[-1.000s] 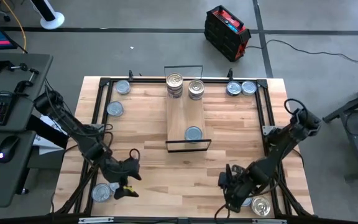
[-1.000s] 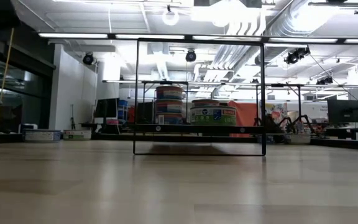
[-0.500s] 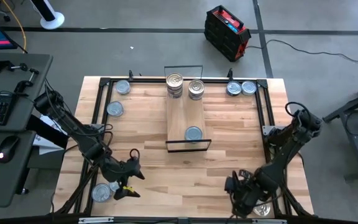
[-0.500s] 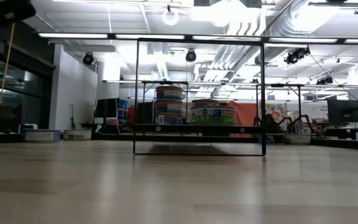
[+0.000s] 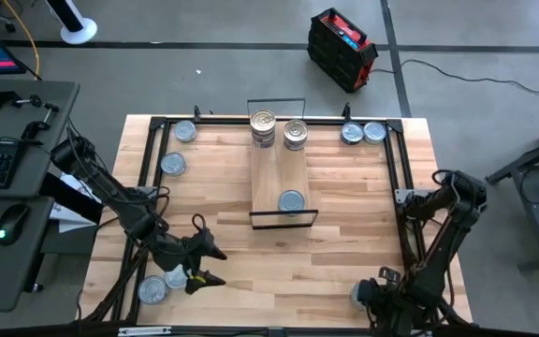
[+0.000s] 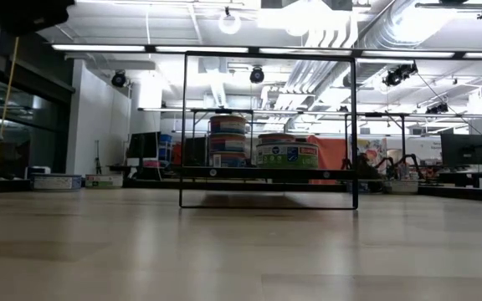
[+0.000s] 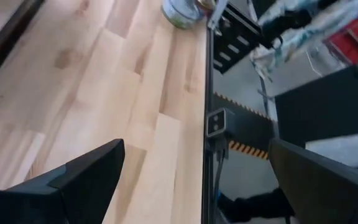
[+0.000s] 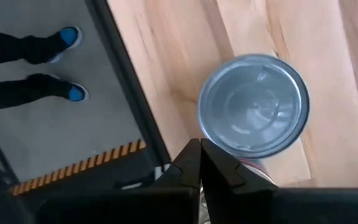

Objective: Stack canned seafood by type on shelf
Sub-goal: Stack the green tuna can on top of the other green tuna can on the shelf

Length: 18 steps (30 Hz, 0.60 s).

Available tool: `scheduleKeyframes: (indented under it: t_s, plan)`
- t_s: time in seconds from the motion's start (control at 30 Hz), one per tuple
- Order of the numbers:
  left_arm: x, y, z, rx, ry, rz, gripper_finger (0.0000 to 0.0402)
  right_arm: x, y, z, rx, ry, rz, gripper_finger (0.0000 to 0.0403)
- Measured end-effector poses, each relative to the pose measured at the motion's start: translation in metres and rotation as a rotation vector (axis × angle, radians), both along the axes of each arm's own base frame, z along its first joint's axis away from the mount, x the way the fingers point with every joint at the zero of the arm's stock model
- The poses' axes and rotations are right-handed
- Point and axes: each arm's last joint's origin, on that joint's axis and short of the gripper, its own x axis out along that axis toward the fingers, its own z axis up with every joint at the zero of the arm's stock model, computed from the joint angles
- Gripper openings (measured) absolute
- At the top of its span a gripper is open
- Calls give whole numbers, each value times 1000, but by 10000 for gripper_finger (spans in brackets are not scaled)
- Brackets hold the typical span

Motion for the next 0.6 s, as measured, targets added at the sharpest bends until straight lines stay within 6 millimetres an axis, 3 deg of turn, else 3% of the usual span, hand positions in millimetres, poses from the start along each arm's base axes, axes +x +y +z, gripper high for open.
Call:
scheduleKeyframes:
  t_s: [0.23,0.43,0.6]
  plan:
    - [7,12,-2,-120,60,151,390,3,11,-27,-36,100,48,0]
    - [8,14,-3,-127,76,170,390,8,8,-29,-75,52,23,0]
    - [-7,5,-11,-29,145,96,390,15,0,-32,-112,73,24,0]
